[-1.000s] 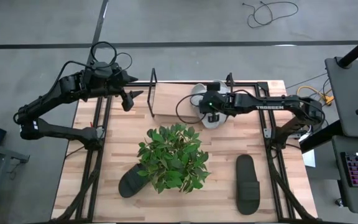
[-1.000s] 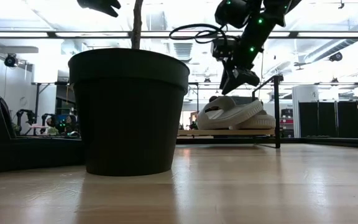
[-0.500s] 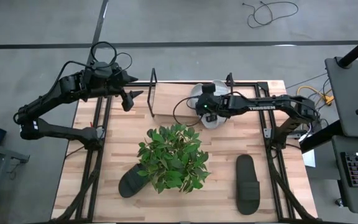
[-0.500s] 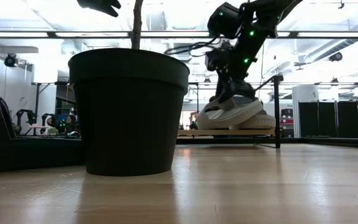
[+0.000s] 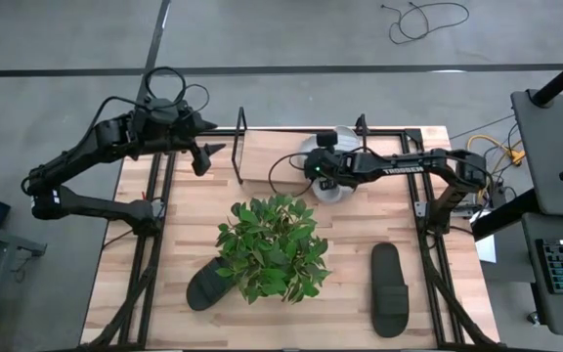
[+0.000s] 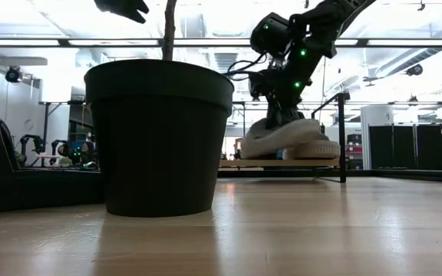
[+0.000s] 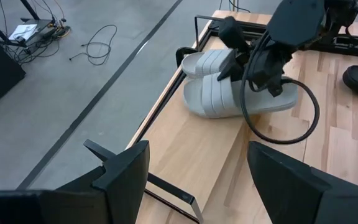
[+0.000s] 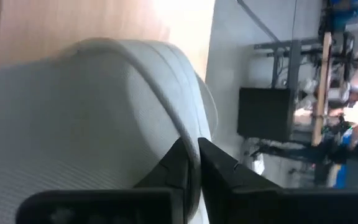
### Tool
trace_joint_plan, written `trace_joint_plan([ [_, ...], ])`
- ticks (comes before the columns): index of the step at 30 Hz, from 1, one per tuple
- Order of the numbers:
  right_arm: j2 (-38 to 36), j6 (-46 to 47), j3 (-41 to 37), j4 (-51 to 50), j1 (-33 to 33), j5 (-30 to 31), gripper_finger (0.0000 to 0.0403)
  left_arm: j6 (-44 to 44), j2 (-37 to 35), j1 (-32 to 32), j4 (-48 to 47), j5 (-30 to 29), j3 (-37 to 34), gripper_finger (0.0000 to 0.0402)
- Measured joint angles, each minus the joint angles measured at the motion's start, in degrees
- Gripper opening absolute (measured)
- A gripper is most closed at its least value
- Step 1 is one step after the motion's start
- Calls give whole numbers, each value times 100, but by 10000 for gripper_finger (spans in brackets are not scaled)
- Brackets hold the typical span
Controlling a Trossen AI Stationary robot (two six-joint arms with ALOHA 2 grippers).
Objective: Pick and place slides into the shelf
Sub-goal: Put the gray slide on the shelf
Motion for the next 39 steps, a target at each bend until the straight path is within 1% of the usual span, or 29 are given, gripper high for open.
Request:
trace_joint_plan([
  [6, -9, 939, 99, 81, 6, 298, 13, 2, 0, -1, -1, -2, -35, 255],
  [9, -13, 1533, 120, 79, 13, 649, 13, 0, 0, -1, 0, 0, -35, 255],
  [12, -13, 2259, 104, 92, 13, 835, 12, 0, -11, -1, 1, -1, -35, 255],
  [15, 67, 2532, 90, 89, 30, 1157, 12, 0, -13, -2, 9, 0, -35, 255],
  [17, 195, 2595, 88, 85, 39, 1313, 12, 0, -13, -2, 9, 0, -35, 255],
  [19, 336, 2550, 83, 87, 40, 1334, 12, 0, -13, -1, 9, 0, -35, 255],
  [23, 639, 2222, 101, 123, 57, 1664, 12, 0, -13, -2, 9, 0, -35, 255],
  [28, 806, 2105, 83, 91, 37, 1674, 12, 1, -17, -2, 9, 0, -35, 255],
  [39, 789, 2108, 84, 71, 13, 1672, 12, 0, -20, -2, 7, 0, -35, 255],
])
